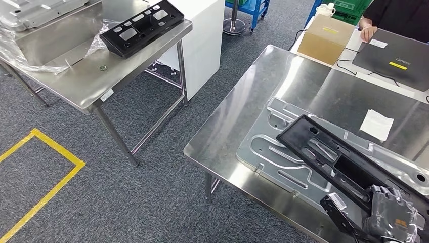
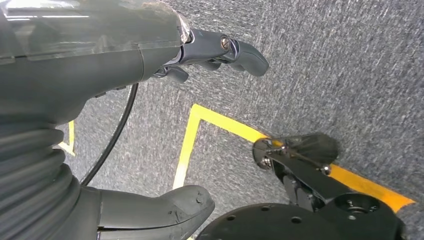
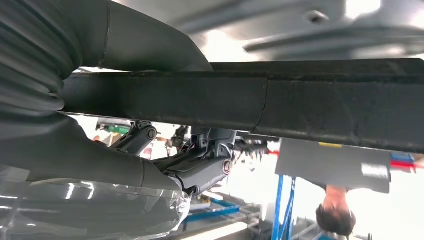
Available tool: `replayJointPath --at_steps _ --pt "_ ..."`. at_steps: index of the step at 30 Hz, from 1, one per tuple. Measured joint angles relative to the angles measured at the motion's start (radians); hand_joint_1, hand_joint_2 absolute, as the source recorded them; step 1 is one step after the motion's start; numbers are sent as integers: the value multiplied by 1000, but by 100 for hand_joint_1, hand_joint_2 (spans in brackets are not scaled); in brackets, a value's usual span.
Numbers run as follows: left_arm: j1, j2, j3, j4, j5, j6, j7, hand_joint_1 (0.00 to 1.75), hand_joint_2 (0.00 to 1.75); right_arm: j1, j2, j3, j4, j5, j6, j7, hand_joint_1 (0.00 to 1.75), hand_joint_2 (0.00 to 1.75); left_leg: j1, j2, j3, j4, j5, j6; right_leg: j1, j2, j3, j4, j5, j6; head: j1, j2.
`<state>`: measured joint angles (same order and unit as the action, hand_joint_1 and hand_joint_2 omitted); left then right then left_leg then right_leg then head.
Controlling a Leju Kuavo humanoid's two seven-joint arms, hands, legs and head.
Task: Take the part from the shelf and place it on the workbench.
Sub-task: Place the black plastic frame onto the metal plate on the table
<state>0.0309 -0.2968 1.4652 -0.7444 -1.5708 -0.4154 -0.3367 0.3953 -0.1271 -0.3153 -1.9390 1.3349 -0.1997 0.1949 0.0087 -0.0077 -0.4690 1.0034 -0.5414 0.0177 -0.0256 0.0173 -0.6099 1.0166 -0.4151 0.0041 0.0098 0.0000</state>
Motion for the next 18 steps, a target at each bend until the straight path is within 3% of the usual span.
replayJointPath --at_steps 3,5,10,15,18 --pt "-3 -6 20 -19 0 -4 -11 0 175 22 43 -82 -13 0 57 -48 175 175 0 0 3 -1 -5 2 -1 -1 3 -1 -6 18 0 0" --pt "-3 -9 34 -33 0 -9 -13 0 175 27 86 -154 -19 3 79 -105 175 175 0 0 5 -2 -7 2 -1 -1 4 -1 -9 23 0 0" --pt "-7 -12 60 -54 0 -11 -6 0 175 -11 213 -375 -35 34 131 -288 175 175 0 0 11 -9 -10 0 -1 0 5 -2 -14 30 0 0" --pt "-10 -19 82 -74 0 -16 -12 0 175 -139 346 -708 -73 78 203 -542 175 175 0 1 16 -15 -11 -1 -1 0 7 -1 -16 33 0 0" --pt "-11 -22 89 -81 0 -18 -14 0 175 -215 390 -887 -93 97 227 -634 175 175 0 1 20 -19 -10 -1 -2 0 9 -1 -18 32 0 0"
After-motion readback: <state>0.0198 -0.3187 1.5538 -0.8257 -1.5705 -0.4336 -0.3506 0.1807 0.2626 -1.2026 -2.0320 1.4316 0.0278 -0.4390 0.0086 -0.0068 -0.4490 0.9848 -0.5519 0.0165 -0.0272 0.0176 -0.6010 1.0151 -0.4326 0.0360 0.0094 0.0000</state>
